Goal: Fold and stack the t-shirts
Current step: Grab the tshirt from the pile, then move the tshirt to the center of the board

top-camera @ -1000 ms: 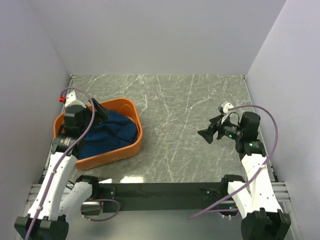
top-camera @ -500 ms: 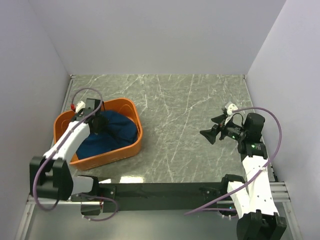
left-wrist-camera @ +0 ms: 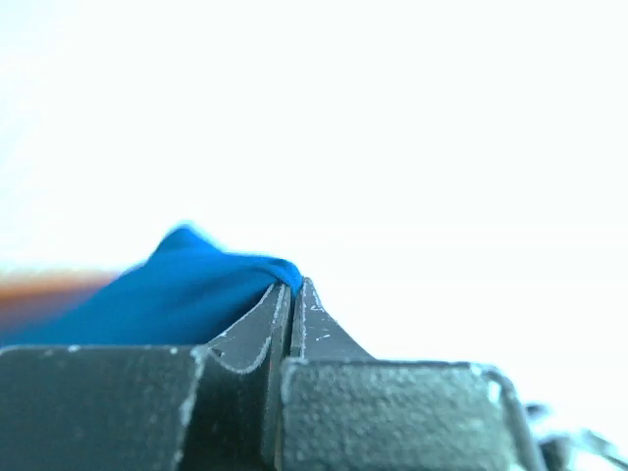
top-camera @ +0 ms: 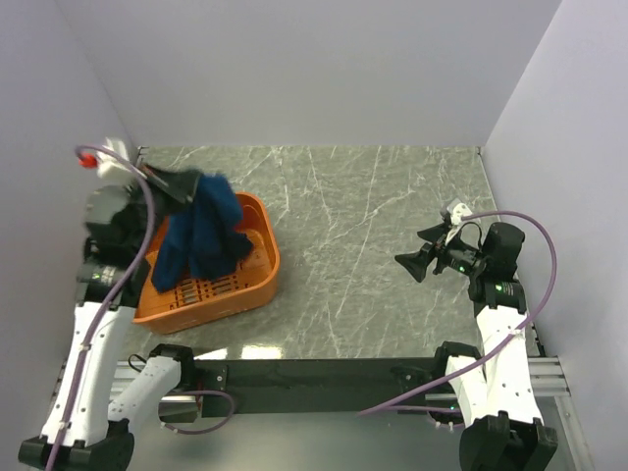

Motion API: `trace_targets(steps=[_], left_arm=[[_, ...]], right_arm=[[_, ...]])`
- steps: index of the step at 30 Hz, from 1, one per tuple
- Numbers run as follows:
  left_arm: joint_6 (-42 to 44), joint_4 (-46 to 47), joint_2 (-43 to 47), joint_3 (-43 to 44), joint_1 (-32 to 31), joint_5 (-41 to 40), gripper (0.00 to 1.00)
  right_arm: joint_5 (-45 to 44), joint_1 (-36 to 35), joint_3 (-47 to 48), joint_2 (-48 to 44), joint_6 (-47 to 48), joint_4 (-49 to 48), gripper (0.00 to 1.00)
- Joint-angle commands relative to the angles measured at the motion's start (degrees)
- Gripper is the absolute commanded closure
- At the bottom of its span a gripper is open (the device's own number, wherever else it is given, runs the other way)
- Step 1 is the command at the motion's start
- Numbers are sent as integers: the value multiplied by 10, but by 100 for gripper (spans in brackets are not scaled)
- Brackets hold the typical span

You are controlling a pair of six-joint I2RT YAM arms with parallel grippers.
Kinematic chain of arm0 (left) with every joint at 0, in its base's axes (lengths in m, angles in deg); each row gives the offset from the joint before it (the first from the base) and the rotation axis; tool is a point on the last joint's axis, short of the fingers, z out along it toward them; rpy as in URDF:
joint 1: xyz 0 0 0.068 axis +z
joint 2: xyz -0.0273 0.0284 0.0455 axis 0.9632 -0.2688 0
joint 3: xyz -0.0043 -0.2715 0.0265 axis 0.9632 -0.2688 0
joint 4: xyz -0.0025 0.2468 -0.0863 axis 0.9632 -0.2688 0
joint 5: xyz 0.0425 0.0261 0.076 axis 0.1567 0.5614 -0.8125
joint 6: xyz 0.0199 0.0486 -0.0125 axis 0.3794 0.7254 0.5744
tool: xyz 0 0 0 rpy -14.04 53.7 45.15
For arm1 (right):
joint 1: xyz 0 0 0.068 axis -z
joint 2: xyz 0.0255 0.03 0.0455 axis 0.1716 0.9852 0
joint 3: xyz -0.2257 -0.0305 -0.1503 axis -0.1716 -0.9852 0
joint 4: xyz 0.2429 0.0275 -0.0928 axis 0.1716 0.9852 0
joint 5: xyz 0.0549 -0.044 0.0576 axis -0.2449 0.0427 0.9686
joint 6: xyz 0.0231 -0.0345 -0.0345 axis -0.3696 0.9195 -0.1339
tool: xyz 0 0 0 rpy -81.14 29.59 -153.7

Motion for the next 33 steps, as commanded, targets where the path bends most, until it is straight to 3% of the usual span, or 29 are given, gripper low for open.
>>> trace_targets(steps=[1,6,12,17,20,29,31,33], left_arm=[[9,167,-42,87,-2,169,99],[-67,242,-160,259,-33,235,99],[-71,217,-310,464,-154,233,99],[-77,194,-403,587,-205,224,99],[-86,208,-426,580,-222,223,99],[-49,191,-428,428,-259,224,99],[-26,156,-435,413,-269,228,97],[-2,101,-441,406,-277,218,86]], right_arm=[[10,10,-4,2,-5,-25,0],[16,24,-9,-5,-10,-32,0],[21,31,-6,-8,-8,-30,0],[23,35,-6,-13,-7,-27,0],[24,39,-4,-17,-3,-24,0],[32,53,-4,-20,7,-19,0],[31,54,-3,-18,9,-18,0],[28,54,-3,-18,11,-16,0]])
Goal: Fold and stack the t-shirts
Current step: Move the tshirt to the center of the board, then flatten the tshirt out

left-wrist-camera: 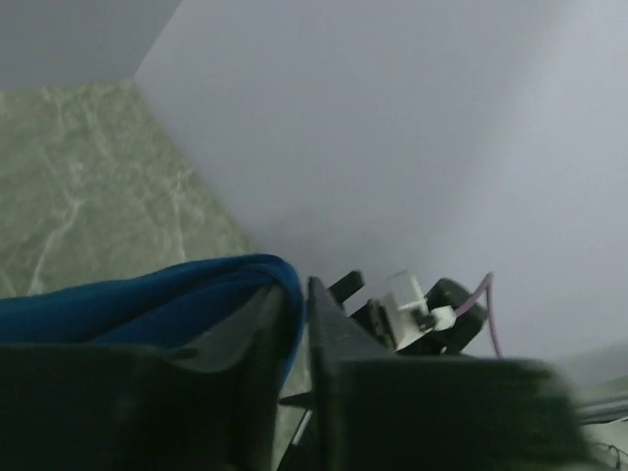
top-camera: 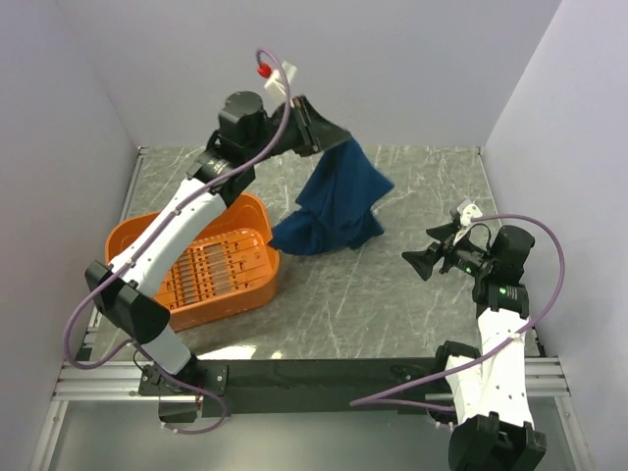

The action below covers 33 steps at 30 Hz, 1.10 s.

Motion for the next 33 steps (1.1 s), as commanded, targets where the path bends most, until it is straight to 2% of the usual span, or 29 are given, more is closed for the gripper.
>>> trace_targets(steps=[1,2,4,5,7,9,13,15,17,20,25,28,33], left_arm=[[79,-47,9,1,-15,-7,74],[98,-68,13,-11,-18,-25,59],[130,-95,42,-33,-18,-96,50],[156,-93,56,-59,-18,-120,35],[192,-90,100,-86,-19,-164,21],[211,-94,142,-125,-19,-186,16],[210,-152,201,-194,-18,-264,15],[189,-187,223,-230,-19,-297,19],[137,-254,235,-256,-19,-373,22],[64,-335,233,-274,-19,-442,21],[16,-357,211,-290,-18,-428,14],[-8,-359,175,-290,-19,-428,14],[-41,-398,74,-267,-19,-450,14]], right_arm=[[11,5,0,-3,11,-8,0],[10,5,0,-4,12,-8,0],[10,5,-1,-4,12,-8,0],[10,6,-2,-4,13,-8,0],[12,6,-3,-2,15,-8,0],[12,6,-3,0,19,-6,0],[12,6,-4,1,23,-3,0],[12,6,-5,2,25,-3,0],[11,6,-5,4,23,-4,0],[10,6,-5,8,24,-4,0],[9,6,-7,8,22,-7,0],[5,6,-7,7,22,-5,0],[2,7,-6,6,23,-3,0]])
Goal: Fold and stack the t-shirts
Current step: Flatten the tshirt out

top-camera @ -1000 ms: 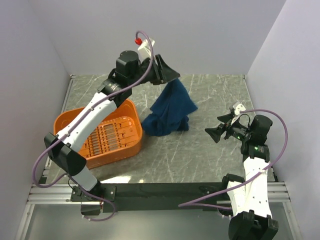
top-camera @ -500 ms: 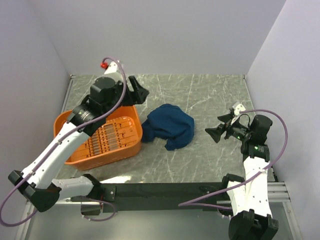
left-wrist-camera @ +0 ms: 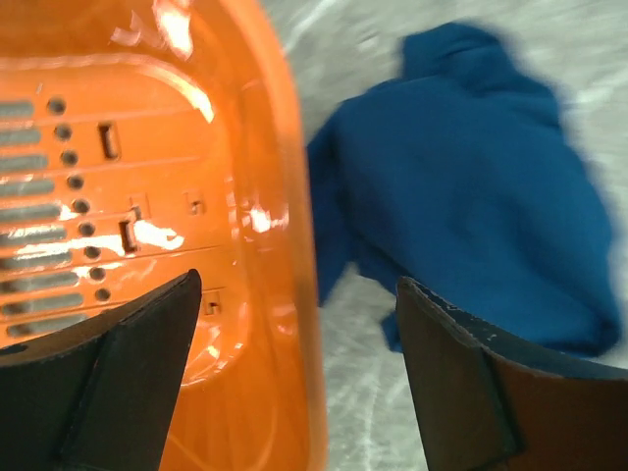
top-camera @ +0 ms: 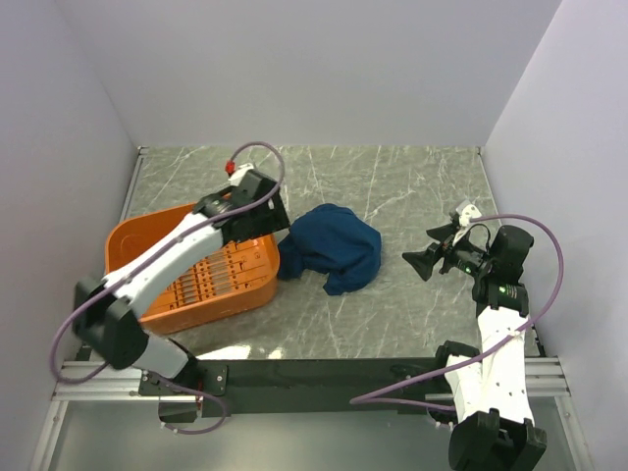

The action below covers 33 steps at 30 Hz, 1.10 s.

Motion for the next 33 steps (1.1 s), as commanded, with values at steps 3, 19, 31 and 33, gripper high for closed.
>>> trace_targets(steps=[3,19,31,33], left_arm=[[-49,-69,-113,65,0,-41,16],[133,-82,-144,100,-5,-62,100],[566,28,-21,12,-5,137,100],[630,31,-7,-6,-5,133,100]], right_arm=[[3,5,-1,-2,9,-5,0],[4,6,3,-7,17,2,0],[6,7,2,-10,17,4,0],[8,7,2,-10,16,4,0]])
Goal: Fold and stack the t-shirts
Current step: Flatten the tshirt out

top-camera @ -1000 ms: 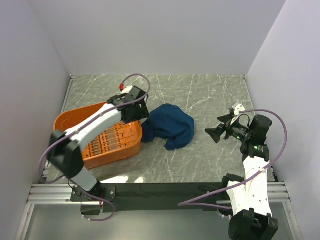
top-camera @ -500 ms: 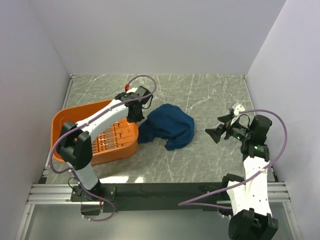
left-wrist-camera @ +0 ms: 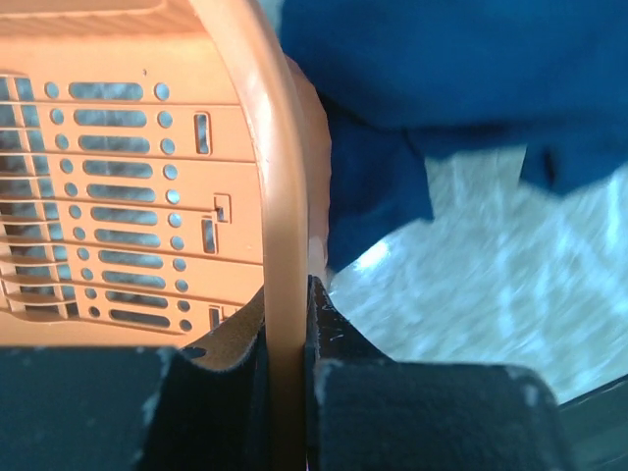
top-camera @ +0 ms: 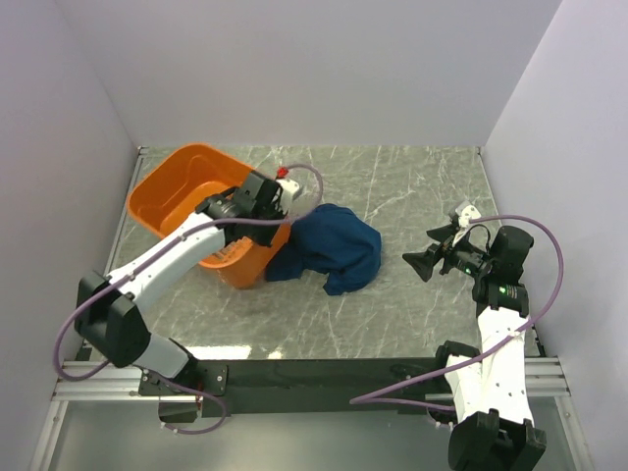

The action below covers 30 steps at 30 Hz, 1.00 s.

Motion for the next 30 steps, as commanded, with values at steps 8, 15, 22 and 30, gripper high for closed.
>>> trace_targets(steps=[8,15,22,30], left_arm=[[326,61,75,-66,41,36,100],[334,103,46,-42,104,45,89],[330,143,16,-25,157,88,87],[337,174,-19,-6,175,96,79]], right_arm=[[10,5,2,-8,7,-5,0],[14,5,3,-9,10,-1,0],[20,5,7,-13,15,5,0],[27,5,10,-15,20,12,0]])
